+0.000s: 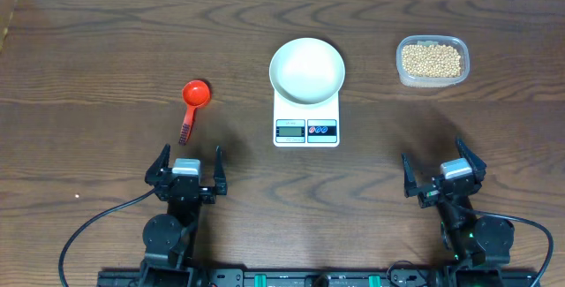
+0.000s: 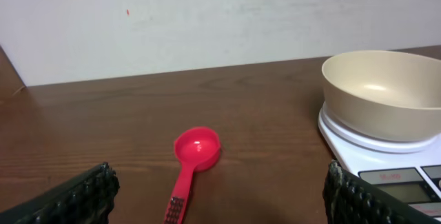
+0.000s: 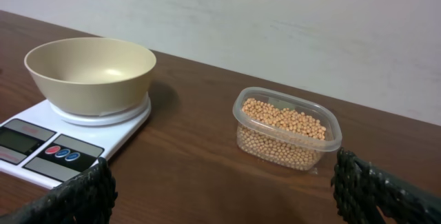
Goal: Scoop item into bowl and weigh 50g on scale
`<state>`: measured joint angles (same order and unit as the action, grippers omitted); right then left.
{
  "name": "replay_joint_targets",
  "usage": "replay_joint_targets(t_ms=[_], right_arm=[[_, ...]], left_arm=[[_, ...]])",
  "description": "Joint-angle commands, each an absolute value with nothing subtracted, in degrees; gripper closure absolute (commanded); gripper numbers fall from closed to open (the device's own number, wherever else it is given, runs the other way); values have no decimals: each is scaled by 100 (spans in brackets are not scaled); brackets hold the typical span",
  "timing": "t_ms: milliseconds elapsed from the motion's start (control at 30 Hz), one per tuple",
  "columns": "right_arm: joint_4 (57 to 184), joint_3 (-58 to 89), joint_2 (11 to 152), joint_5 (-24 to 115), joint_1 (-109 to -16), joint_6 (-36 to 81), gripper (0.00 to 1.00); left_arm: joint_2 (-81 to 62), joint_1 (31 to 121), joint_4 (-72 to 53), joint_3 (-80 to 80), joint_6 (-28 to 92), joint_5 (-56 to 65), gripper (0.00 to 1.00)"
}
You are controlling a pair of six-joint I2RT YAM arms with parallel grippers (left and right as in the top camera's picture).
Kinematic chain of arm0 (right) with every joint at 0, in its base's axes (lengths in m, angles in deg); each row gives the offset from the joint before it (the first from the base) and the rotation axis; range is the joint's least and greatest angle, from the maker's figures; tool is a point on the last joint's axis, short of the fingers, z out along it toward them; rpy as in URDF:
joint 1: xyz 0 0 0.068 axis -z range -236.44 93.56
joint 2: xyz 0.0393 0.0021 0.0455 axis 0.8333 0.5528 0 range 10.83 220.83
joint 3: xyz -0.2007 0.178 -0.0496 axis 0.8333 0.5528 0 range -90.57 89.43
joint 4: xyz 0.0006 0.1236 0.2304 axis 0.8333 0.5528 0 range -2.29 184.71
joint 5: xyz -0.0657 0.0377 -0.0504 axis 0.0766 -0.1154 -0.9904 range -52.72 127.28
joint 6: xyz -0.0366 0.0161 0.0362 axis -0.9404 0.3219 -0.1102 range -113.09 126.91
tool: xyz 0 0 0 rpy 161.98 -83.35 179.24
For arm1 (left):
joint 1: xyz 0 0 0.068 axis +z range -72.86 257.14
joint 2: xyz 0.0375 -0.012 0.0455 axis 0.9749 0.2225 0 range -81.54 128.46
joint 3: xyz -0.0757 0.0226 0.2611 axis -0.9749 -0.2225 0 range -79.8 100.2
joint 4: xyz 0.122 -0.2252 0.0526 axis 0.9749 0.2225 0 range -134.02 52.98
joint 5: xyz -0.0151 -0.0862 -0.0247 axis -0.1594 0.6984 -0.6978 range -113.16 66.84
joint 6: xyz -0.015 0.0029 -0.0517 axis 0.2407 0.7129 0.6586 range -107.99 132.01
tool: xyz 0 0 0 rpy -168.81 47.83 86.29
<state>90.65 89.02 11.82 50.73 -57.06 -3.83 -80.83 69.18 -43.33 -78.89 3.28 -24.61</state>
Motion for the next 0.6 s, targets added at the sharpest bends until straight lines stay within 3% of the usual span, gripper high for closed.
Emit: replay_joint_targets(t_ms=[0,567], right_arm=[[9091,8911,1176,5091,-5761,-298,1],[9091,8911,1173,5091,-5761,-298,1]], left_arm=[[-7884,6942,-4176,-7607,442,-2510,3],[-4363,6948,-3443,-5006,418,-2512,3]])
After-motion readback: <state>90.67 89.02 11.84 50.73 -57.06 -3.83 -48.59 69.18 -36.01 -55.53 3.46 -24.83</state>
